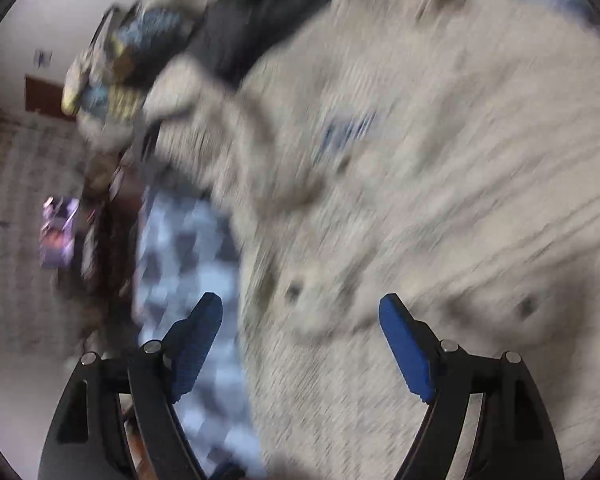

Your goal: Fold small clothes

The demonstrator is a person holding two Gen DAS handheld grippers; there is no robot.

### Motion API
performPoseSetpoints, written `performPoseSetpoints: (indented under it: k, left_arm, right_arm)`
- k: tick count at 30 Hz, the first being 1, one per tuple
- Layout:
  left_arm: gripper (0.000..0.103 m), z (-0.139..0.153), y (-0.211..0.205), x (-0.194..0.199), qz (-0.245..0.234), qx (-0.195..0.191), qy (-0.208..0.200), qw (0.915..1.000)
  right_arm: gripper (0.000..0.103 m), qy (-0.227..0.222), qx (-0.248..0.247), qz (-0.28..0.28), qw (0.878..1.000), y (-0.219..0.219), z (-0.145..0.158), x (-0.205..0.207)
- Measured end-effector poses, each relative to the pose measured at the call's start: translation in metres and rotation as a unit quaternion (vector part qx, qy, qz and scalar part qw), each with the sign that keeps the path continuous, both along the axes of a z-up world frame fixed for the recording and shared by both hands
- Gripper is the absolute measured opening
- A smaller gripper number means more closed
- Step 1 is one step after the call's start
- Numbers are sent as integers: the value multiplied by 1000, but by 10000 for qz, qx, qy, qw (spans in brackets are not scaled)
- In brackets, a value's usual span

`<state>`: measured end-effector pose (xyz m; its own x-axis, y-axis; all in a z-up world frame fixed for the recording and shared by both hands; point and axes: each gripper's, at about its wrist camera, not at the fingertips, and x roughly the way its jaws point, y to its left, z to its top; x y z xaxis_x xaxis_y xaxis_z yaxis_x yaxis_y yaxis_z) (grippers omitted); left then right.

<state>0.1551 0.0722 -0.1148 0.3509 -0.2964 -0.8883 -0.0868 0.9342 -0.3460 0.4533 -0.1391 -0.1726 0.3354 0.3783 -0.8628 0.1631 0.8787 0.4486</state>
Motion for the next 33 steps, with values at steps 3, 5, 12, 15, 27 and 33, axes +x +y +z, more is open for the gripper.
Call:
performPoseSetpoints:
  k: [3, 5, 12, 15, 27, 33]
  left_arm:
    - [7, -1, 2, 0, 31, 22, 13, 10000]
    - [7, -3, 3, 0, 44, 24, 33, 10000]
    - [7, -4, 0, 4, 44, -34, 54, 10000]
    - [7, -5, 1, 4, 37, -92, 96, 9999]
    - [7, -3, 7, 0, 156, 38, 32, 9999]
    - [7, -5, 5, 3, 172, 95, 29, 9998]
  right_arm:
    - [78, -254, -870, -227, 9956, 16, 6, 17]
    - [78, -460, -1074, -108, 9931, 24, -3, 37]
    - [78, -56, -2, -415, 9991, 17, -32, 74]
    - [78, 140, 344, -404, 9985, 21, -43, 69]
    - [78, -1318, -1322, -80, 9824, 68, -6, -27]
    - [87, -169, -581, -641, 9961, 37, -9, 27]
